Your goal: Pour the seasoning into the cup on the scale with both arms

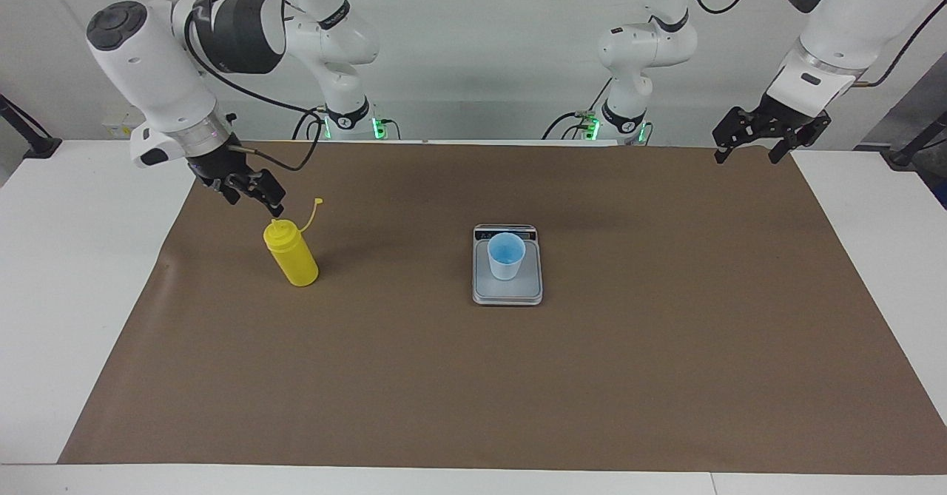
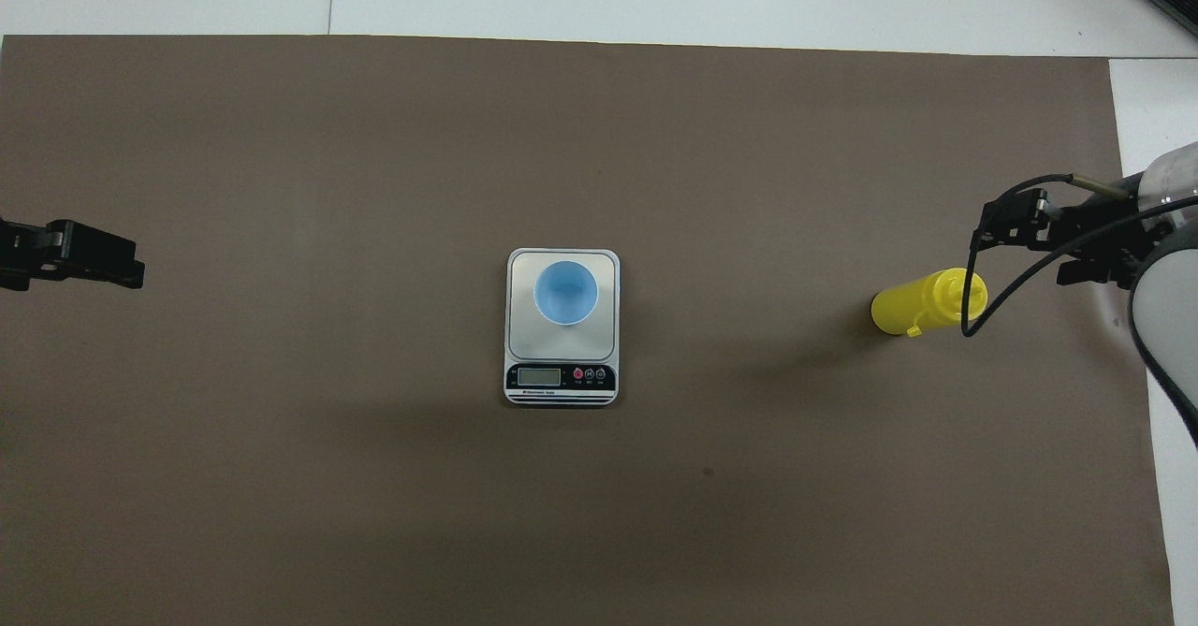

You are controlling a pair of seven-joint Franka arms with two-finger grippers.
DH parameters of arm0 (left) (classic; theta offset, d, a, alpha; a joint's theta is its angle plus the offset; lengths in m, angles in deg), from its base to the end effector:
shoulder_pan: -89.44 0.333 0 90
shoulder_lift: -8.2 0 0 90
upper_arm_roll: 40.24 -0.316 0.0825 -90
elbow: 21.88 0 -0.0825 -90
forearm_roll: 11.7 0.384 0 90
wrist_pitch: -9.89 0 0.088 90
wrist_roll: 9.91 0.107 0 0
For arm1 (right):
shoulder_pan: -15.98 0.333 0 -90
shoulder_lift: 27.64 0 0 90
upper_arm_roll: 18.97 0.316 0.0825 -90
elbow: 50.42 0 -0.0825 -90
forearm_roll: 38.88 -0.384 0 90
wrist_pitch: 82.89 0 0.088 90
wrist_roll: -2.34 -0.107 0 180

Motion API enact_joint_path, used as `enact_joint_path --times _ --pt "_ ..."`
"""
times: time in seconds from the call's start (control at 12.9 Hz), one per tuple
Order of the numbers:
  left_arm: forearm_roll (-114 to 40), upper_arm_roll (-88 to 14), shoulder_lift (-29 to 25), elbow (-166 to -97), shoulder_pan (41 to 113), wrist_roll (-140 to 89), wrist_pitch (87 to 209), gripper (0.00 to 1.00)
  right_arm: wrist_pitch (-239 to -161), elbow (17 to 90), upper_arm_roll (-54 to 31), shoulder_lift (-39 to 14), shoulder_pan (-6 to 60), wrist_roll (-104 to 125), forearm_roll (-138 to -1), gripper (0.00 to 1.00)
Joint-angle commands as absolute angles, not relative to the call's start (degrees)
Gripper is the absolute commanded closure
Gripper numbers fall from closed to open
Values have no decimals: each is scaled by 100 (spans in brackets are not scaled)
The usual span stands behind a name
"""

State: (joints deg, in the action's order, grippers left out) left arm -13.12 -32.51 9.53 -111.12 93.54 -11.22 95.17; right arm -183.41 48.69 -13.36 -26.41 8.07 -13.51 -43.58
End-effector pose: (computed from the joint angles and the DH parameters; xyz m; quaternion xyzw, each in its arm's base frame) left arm 0.5376 -0.0379 0.6363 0.9995 -0.0209 -0.0235 0.0098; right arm 0.5700 -0.0161 0.5530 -0.9854 0.1649 0.0033 0.0413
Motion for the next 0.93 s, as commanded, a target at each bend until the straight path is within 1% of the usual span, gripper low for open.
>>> enact_joint_path --times 0.0,0.15,0.23,0.39,0.62,0.85 --pt "-1232 -3216 1031 -11197 9410 -1175 9462 0 -18247 4952 -1326 -2868 1131 -1216 -4213 0" --pt "-1232 -3216 1031 -11197 9410 -1175 9462 0 -18264 4952 -1326 -2930 1421 -1216 -4118 0" --pt "-1232 -3216 1031 -11197 9410 -1175 9462 0 -18265 4995 -1317 -2948 1570 -1216 -3812 0" --pt "-1232 -3216 1040 -11197 9410 -1175 9462 0 -18212 5153 -1317 -3080 1799 -1260 -3651 0" --pt "-1232 -3216 1031 -11197 9410 -1175 9462 0 -18238 5478 -1334 -3360 1721 -1207 -3660 0" --pt "-1232 -3216 1031 -11180 9410 -1175 9462 0 -18309 5401 -1378 -3335 1677 -1006 -3765 0"
